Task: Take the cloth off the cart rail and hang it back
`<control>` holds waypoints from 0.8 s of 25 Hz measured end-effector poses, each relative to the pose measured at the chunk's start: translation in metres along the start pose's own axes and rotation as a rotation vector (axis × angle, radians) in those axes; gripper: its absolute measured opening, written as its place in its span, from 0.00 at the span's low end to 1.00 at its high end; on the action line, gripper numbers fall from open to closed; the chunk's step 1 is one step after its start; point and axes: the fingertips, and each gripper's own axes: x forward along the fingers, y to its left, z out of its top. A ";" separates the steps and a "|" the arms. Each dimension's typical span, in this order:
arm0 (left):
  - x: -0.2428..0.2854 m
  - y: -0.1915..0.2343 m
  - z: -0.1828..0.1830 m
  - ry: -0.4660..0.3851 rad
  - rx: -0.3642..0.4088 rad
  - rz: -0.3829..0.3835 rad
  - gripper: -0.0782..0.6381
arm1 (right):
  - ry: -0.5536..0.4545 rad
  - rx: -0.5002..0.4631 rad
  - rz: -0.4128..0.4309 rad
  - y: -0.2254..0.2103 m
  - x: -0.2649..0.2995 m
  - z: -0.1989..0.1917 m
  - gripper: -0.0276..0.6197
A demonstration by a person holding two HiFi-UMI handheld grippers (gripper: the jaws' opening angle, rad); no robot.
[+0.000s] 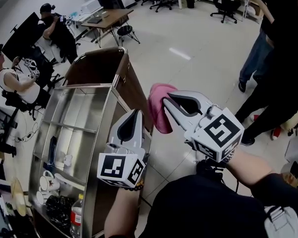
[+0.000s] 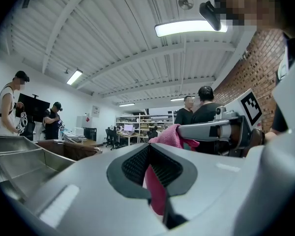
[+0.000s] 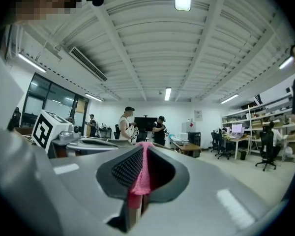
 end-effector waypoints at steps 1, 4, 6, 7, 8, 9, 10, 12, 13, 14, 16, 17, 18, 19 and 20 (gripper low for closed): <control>0.004 0.002 0.004 -0.001 0.001 0.010 0.12 | 0.002 0.001 0.009 -0.003 0.002 0.004 0.08; 0.021 0.006 0.002 -0.006 0.009 0.024 0.11 | 0.005 0.003 0.027 -0.019 0.010 0.003 0.08; 0.040 0.011 -0.004 -0.006 0.016 0.043 0.12 | -0.012 0.003 0.056 -0.038 0.018 -0.002 0.08; 0.050 0.014 -0.006 -0.006 0.019 0.062 0.12 | -0.018 0.004 0.073 -0.048 0.023 -0.005 0.08; 0.060 0.018 -0.008 -0.006 0.020 0.082 0.12 | -0.023 0.006 0.090 -0.058 0.027 -0.007 0.08; 0.069 0.020 -0.010 -0.007 0.021 0.101 0.12 | -0.027 0.008 0.106 -0.068 0.031 -0.009 0.08; 0.078 0.022 -0.013 -0.008 0.022 0.116 0.12 | -0.028 0.009 0.121 -0.077 0.033 -0.010 0.08; 0.094 0.022 -0.018 -0.008 0.025 0.143 0.12 | -0.029 0.012 0.149 -0.092 0.037 -0.012 0.08; 0.100 0.023 -0.021 -0.009 0.030 0.155 0.12 | -0.032 0.012 0.164 -0.098 0.039 -0.014 0.08; 0.105 0.024 -0.025 -0.011 0.033 0.169 0.12 | -0.037 0.011 0.183 -0.103 0.041 -0.019 0.08; 0.115 0.031 -0.038 -0.009 0.033 0.205 0.12 | -0.048 0.008 0.221 -0.114 0.047 -0.031 0.08; 0.123 0.035 -0.044 -0.008 0.035 0.221 0.12 | -0.051 0.007 0.236 -0.122 0.051 -0.037 0.08; 0.131 0.039 -0.049 -0.008 0.039 0.233 0.12 | -0.054 0.007 0.249 -0.131 0.056 -0.042 0.08; 0.140 0.043 -0.052 -0.009 0.044 0.244 0.12 | -0.057 0.008 0.261 -0.140 0.062 -0.044 0.08; 0.148 0.048 -0.054 -0.009 0.047 0.254 0.12 | -0.059 0.009 0.271 -0.148 0.069 -0.045 0.08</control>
